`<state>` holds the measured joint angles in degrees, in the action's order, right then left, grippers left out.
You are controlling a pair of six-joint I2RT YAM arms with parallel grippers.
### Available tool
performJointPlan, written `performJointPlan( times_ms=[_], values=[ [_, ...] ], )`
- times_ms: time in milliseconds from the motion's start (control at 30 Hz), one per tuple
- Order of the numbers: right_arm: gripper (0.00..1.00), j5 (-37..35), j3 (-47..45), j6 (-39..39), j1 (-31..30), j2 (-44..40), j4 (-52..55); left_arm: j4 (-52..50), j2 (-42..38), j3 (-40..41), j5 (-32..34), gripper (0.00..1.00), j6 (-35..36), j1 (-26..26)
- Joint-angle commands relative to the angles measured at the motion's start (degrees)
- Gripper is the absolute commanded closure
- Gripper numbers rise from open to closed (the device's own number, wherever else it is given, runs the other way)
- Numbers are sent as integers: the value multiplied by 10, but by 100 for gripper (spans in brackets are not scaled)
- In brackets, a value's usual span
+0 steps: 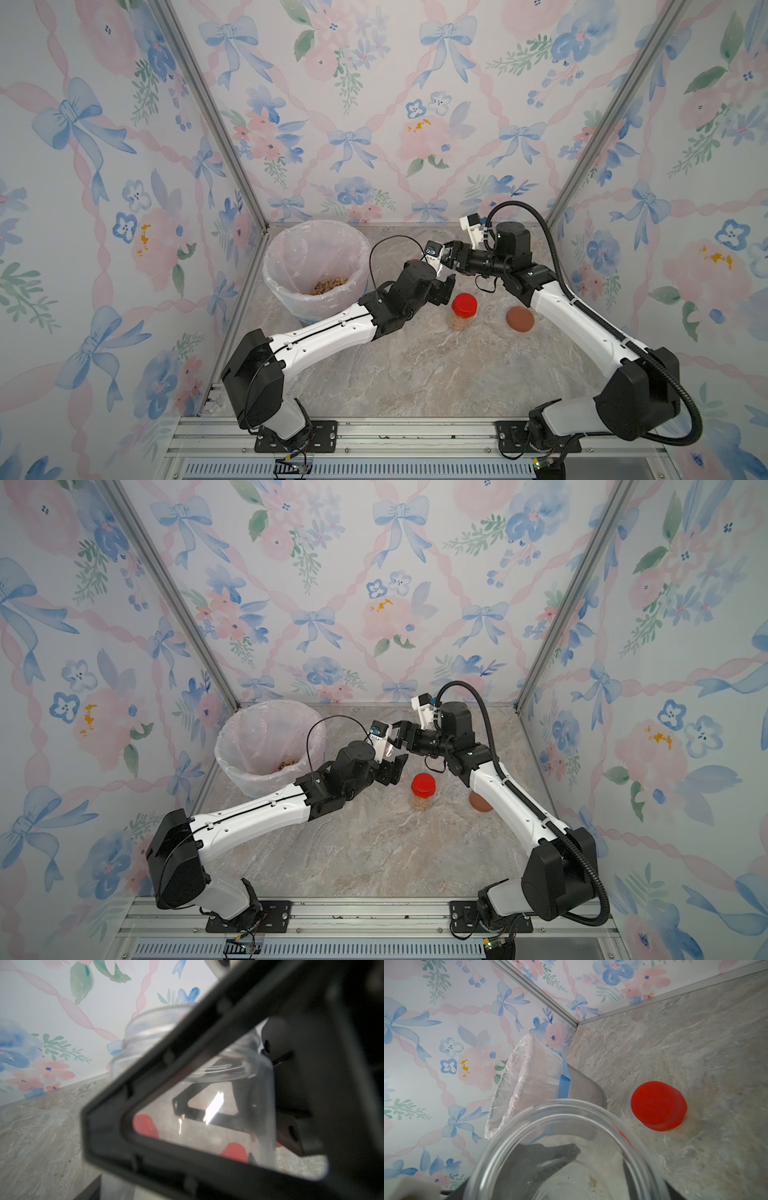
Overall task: Empty moldy peanuts from jars
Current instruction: Place the jar at the center of the board.
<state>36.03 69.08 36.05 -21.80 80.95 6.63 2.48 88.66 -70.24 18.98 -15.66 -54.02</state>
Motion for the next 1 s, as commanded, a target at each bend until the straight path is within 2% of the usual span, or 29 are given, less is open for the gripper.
performJointPlan(
  times_ms=[0,367,467,967],
  values=[
    [56,-76,20,-77,6,-20,92,51,5,-19,-15,65,15,-3],
    [59,-202,42,-131,16,-39,163,39,24,-30,-89,52,10,-8],
    [59,-225,34,-132,18,-46,162,37,27,-31,-99,52,11,-12],
    [60,-270,27,-143,38,-48,162,13,57,-67,-141,45,28,-43]
  ],
)
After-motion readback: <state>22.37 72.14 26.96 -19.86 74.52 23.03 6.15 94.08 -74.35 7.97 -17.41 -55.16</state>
